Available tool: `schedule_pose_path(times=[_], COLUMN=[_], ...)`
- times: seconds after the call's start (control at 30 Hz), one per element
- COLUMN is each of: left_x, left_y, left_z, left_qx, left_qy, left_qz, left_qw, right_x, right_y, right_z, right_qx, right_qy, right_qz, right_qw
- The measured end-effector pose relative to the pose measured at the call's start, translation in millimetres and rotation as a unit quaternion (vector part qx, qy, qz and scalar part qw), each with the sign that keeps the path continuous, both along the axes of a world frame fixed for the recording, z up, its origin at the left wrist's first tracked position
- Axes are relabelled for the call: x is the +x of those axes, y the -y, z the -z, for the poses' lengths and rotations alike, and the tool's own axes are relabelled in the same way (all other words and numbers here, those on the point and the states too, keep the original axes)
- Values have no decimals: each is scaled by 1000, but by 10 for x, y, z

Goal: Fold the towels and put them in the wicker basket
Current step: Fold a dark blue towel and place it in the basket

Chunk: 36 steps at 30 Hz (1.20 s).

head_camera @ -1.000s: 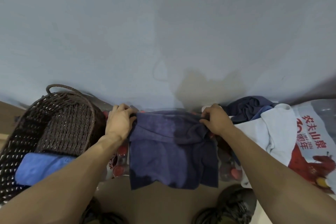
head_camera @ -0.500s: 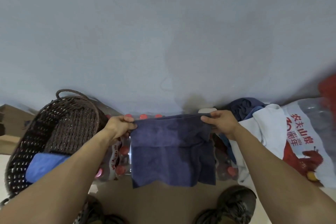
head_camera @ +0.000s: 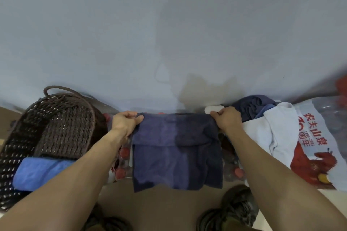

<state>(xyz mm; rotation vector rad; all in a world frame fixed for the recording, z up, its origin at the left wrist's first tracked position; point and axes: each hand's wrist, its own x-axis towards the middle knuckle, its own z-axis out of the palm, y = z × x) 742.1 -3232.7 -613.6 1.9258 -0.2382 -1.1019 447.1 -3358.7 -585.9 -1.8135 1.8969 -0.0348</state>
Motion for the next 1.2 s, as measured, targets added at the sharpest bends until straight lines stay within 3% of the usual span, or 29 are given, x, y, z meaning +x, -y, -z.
schedule_pose_path(times=[0.07, 0.13, 0.2, 0.27, 0.33, 0.47, 0.67, 0.87, 1.1, 1.2], left_x=[-5, -27, -61, -115, -192, -194, -313, -643, -637, -616], left_y=[12, 6, -4, -29, -82, -214, -572, -1093, -1295, -1225], left_z=[-30, -76, -113, -115, -114, -95, -24, 11, -148, -212], left_qx=[-12, -39, -62, -76, -85, -75, -42, -11, -39, -67], left_qy=[-14, -29, -27, -7, 28, 83, 98, 110, 155, 115], left_qz=[13, 26, 48, 78, 110, 69, 97, 84, 101, 74], left_qw=[1000, 998, 997, 994, 990, 991, 990, 990, 982, 988], right_x=[211, 545, 916, 1205, 1350, 1430, 1620, 1732, 1765, 1718], right_y=[-63, -137, -262, -383, -451, -398, -350, -352, -376, -355], right_z=[-56, -101, -109, -89, -59, 27, 123, 81, 47, 41], right_qx=[-53, -128, -126, 17, 122, 99, 110, 146, 125, 136], right_qy=[-132, -183, -84, 81, 202, 278, 245, 157, 126, 138], right_qz=[-36, -140, -267, -320, -321, -267, -180, -281, -297, -294], right_qw=[989, 965, 952, 944, 917, 917, 946, 936, 938, 936])
